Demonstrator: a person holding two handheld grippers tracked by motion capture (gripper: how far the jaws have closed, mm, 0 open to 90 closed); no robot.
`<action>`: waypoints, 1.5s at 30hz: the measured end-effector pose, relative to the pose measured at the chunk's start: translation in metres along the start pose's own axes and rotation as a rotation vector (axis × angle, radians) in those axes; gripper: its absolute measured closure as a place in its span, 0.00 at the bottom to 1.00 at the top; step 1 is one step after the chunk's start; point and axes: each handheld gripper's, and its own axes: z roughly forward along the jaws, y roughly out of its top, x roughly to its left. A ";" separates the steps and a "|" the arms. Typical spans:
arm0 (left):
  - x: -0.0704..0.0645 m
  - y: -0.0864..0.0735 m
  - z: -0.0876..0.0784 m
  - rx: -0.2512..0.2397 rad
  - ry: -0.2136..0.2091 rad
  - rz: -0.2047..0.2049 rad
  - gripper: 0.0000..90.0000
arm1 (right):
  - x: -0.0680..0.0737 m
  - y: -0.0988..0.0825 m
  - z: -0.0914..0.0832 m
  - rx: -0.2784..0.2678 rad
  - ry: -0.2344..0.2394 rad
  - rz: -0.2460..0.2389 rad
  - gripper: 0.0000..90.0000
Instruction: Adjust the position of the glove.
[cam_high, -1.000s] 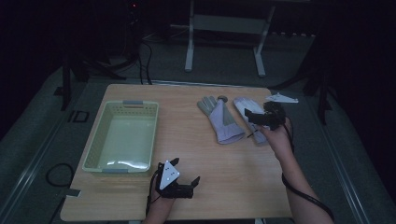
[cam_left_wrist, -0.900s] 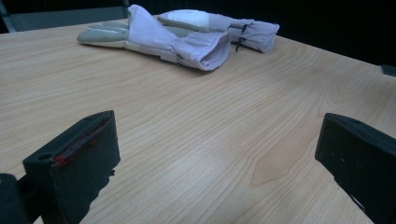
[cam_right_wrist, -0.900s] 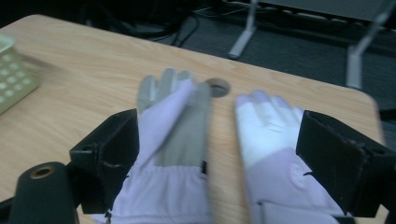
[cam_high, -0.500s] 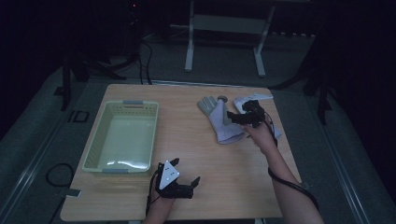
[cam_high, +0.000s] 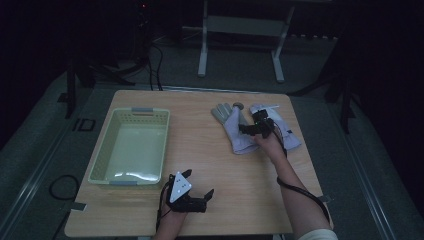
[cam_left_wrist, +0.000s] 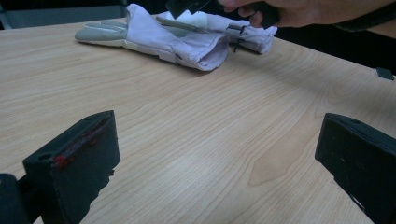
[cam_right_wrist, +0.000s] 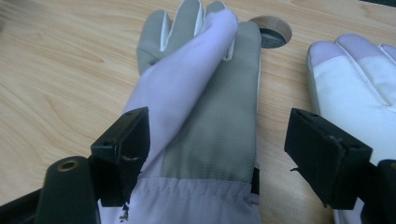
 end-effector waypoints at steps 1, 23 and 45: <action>0.000 0.000 0.000 0.000 0.000 -0.001 0.00 | 0.000 0.000 0.002 -0.001 0.006 0.000 0.25; 0.000 0.000 0.000 0.002 0.000 -0.003 0.00 | 0.009 -0.010 0.032 0.058 0.021 0.006 0.59; 0.000 0.000 0.000 0.002 0.005 -0.002 0.00 | 0.046 0.004 -0.035 -0.121 0.076 0.123 0.92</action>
